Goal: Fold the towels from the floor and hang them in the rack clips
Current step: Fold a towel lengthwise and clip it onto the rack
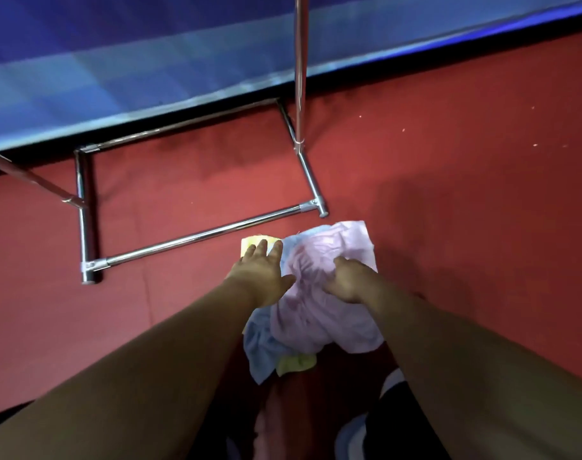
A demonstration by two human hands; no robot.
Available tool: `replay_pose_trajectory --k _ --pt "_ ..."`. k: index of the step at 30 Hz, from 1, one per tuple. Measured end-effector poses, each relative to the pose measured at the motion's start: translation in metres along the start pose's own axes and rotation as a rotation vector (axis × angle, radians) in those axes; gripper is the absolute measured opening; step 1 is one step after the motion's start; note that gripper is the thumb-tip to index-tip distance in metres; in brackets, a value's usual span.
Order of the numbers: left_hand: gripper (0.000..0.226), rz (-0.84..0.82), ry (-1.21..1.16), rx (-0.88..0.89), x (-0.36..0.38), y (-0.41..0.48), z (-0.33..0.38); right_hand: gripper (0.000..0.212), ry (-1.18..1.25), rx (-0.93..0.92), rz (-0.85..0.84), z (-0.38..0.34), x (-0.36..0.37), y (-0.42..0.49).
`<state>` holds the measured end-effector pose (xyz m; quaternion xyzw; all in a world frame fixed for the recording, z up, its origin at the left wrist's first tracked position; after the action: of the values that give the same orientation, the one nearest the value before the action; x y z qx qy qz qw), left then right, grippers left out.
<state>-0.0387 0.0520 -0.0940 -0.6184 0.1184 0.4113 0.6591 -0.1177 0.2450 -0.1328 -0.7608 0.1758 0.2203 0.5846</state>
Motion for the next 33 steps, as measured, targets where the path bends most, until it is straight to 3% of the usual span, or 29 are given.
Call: replay_pose_trajectory --k 2,6,9,22,24,27,29,31,33 --pt "0.091 -0.026 -0.026 -0.014 0.012 0.006 -0.005 0.067 -0.014 -0.025 -0.031 -0.009 0.006 0.009" --pt "0.091 -0.047 -0.047 -0.015 0.030 0.010 -0.014 0.070 -0.089 -0.040 -0.052 -0.010 0.014 0.023" --pt "0.089 -0.073 -0.081 -0.029 0.036 0.011 -0.019 0.060 -0.140 -0.054 -0.037 -0.005 0.017 0.027" --pt "0.088 -0.069 -0.178 -0.014 0.035 0.015 -0.018 0.064 -0.035 -0.011 -0.015 0.000 0.019 0.043" --pt "0.088 -0.067 -0.207 -0.015 0.033 0.016 -0.020 0.047 0.105 -0.067 0.058 0.002 0.019 0.045" --pt "0.078 -0.034 -0.265 -0.023 0.024 0.017 -0.017 0.021 0.688 -0.042 0.115 0.001 0.015 0.048" --pt "0.067 -0.021 -0.338 -0.048 0.017 0.018 -0.013 0.021 1.090 0.020 -0.061 -0.010 0.011 0.041" --pt "0.054 -0.035 -0.471 -0.069 0.014 0.017 -0.005 0.023 1.206 -0.060 -0.305 -0.025 0.012 0.030" --pt "0.044 -0.041 -0.622 -0.071 0.016 0.020 0.000 0.022 1.216 -0.138 -0.443 -0.034 0.016 0.021"
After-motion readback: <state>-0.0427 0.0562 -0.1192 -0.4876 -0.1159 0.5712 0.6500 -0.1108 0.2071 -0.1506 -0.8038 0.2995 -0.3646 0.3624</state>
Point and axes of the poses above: each hand's wrist, its own y-axis towards the middle knuckle, its own x-axis out of the palm, z = x × y, the point moved 2 cm from there along y, towards the middle knuckle, and after that the axes turned 1 degree about -z, right-handed, at the moved point
